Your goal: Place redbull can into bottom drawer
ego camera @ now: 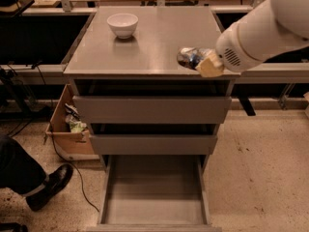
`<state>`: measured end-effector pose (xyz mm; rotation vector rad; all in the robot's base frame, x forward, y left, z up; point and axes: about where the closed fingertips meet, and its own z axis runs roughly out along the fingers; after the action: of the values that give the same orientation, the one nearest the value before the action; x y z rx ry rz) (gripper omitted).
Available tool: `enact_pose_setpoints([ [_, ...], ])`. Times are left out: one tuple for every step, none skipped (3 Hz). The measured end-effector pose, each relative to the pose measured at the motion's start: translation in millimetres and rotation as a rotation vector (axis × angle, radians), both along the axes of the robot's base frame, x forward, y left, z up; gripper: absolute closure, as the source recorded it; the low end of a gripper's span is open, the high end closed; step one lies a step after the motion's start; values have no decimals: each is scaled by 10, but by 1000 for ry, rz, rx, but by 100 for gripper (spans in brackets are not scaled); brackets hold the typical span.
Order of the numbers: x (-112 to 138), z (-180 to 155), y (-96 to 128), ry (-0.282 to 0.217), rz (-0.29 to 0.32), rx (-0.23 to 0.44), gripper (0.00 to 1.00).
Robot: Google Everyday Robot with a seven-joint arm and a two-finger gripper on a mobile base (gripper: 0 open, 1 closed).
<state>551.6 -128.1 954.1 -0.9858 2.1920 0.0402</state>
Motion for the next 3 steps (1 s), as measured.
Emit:
enact_pose_setpoints([
  [-507, -99, 37, 22, 71, 7, 100],
  [-831, -613, 49, 107, 112, 6, 100],
  [-831, -613, 49, 107, 112, 6, 100],
])
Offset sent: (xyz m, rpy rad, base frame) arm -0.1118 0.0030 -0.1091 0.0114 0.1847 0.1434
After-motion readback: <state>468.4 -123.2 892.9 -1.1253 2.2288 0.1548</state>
